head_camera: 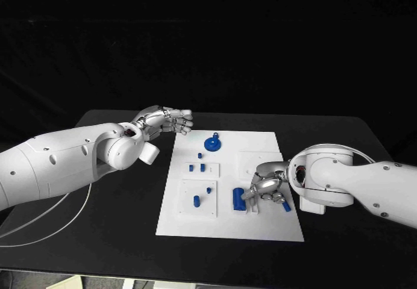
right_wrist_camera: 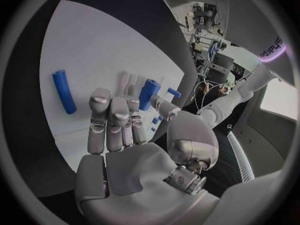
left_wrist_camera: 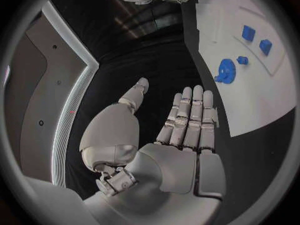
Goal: Assemble the parts on the task board
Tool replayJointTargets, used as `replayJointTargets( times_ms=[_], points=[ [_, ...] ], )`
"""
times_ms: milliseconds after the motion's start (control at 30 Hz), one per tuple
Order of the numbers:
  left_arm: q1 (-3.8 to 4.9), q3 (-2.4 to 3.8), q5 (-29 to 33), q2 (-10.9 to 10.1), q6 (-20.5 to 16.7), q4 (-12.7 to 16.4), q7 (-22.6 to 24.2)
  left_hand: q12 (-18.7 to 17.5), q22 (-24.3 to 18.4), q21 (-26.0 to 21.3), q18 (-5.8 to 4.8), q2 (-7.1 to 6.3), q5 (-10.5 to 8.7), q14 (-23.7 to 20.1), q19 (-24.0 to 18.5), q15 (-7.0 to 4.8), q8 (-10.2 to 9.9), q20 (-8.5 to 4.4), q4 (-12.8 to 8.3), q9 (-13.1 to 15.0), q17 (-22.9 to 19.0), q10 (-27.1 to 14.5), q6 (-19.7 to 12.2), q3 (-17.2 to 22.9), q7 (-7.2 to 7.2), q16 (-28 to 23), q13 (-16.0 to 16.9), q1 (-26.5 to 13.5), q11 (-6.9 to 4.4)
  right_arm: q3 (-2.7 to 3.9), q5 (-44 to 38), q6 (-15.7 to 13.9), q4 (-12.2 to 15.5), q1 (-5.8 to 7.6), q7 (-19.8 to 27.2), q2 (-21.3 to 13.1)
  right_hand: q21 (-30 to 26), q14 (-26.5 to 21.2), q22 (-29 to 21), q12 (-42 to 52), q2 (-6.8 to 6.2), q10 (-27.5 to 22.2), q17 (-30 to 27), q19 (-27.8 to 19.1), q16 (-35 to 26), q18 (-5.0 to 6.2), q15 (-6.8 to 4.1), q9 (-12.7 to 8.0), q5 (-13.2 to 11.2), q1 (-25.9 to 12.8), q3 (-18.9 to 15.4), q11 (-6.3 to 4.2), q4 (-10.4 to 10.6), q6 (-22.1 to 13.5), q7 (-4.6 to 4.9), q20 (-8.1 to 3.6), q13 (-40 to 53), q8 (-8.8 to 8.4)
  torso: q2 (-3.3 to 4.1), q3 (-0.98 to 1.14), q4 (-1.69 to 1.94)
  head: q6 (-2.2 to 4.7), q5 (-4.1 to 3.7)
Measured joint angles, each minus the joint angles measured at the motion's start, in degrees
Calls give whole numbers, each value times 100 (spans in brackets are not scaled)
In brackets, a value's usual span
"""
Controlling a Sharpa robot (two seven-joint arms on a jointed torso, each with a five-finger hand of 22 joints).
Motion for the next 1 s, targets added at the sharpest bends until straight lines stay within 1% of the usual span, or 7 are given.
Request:
replayJointTargets(
  times_ms=[500, 633, 667, 700, 800, 900, 1000],
  points=[
    [0, -2, -3, -3, 17, 2, -21, 0, 5, 0, 61, 0, 0, 0, 0, 0, 0, 0, 1, 1, 5, 0, 0, 1, 0, -22, 1, 0, 0, -3, -43, -3, -1, -11, 16, -7, 59, 2, 19, 0, -227, 7, 5, 20, 1, 1, 2, 17, 0, -5, 177, 8, -14, -14, 14, 21, 22, 0, 0, 2, -2, 4, -4],
    [0, -2, -5, -3, 21, 1, -26, 0, 4, 0, 59, 0, 0, 0, 0, 0, 0, 0, 15, 1, 5, 0, 0, 16, 0, -22, 1, 0, 0, -4, -41, -60, 11, -15, 84, -18, 59, 10, 24, 0, -427, 7, 4, 20, 1, 2, 11, 26, 0, -108, -26, 8, -72, -14, 13, 21, 31, 0, 1, 6, -2, 4, -7],
    [0, -2, -5, -3, 22, 1, -28, 0, 4, 0, 59, 0, 0, 0, 0, 0, 0, 0, 15, 1, 5, 0, 0, 16, 0, -22, 1, 0, 0, -5, -40, -71, 16, -15, 106, -19, 59, 10, 24, 0, -553, 7, 4, 20, 1, 2, 11, 27, 0, -155, -136, 8, -97, -16, 15, 21, 35, 0, 0, 6, -2, 4, -7],
    [0, -2, -5, -4, 25, 1, -30, 0, 4, 0, 58, 0, 0, 0, 0, 0, 0, 0, 15, 1, 5, 0, 0, 16, 0, -22, 1, 0, 0, -5, -38, -78, 22, -15, 130, -19, 59, 10, 24, 0, -634, 7, 4, 20, 1, 2, 11, 36, 0, -216, -299, 8, -160, -26, 24, 21, 40, 0, 0, 5, -2, 4, -7],
    [0, -3, -7, -5, 31, 1, -35, 0, 4, 0, 57, 0, 0, 0, 0, 0, 0, 0, 15, -4, 5, 0, 0, 16, 0, -22, 1, 0, 0, -3, -36, -79, 39, -15, 186, -19, 59, 10, 24, 0, -688, 6, 6, 19, 1, 3, 11, 60, 0, -292, -710, 8, -373, -34, 32, 21, 50, 23, 1, 6, -2, 4, -2],
    [0, -3, -8, -7, 35, 2, -38, 0, 4, 0, 55, 0, 0, 0, 0, 0, 0, 0, 15, -5, 5, 0, 0, 16, 0, -22, 1, 0, 0, -3, -37, -69, 52, -16, 216, -11, 66, 10, 23, 0, -537, 6, 11, -43, 1, 15, 11, 78, 0, -363, -1193, 8, -798, -35, 32, 0, 59, 39, 0, 6, -2, 4, 1],
    [0, -4, -10, -7, 39, 3, -41, 0, 4, 0, 50, 0, 0, 0, 0, 0, 0, 0, 15, -4, 5, 0, 0, 16, 0, -22, 2, 0, 0, -4, -61, -52, 57, -26, 240, -5, 68, 10, 13, -7, -457, 6, 11, -55, 1, 15, 11, 78, 0, -123, -1289, 8, -1089, -35, 32, -11, 61, 39, 1, 6, -3, 2, 1]
  ],
)
